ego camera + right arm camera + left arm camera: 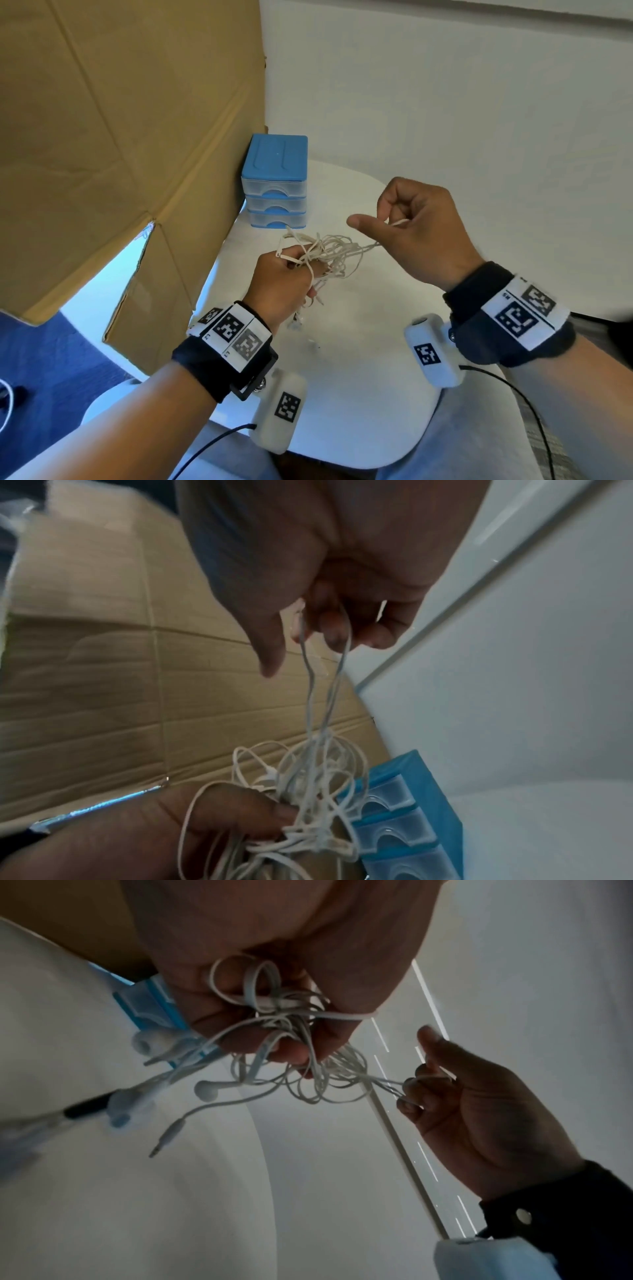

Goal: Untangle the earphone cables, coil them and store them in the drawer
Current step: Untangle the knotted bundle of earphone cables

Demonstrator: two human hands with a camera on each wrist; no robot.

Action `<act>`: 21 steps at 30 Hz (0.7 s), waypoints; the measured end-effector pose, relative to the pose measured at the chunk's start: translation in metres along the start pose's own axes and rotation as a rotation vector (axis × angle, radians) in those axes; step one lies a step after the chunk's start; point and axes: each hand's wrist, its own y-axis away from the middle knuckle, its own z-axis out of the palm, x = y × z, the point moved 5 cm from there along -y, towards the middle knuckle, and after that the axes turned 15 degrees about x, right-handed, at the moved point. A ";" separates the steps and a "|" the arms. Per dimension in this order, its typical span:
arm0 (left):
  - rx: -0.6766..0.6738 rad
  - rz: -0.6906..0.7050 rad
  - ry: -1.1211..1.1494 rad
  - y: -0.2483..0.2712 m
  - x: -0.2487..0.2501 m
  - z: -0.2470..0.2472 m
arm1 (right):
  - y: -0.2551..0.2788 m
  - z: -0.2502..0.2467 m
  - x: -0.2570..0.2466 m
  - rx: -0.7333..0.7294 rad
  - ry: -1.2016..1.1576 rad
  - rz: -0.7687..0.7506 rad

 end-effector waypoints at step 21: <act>0.055 -0.112 0.028 -0.020 -0.014 -0.011 | -0.009 0.001 -0.018 0.039 0.792 -0.491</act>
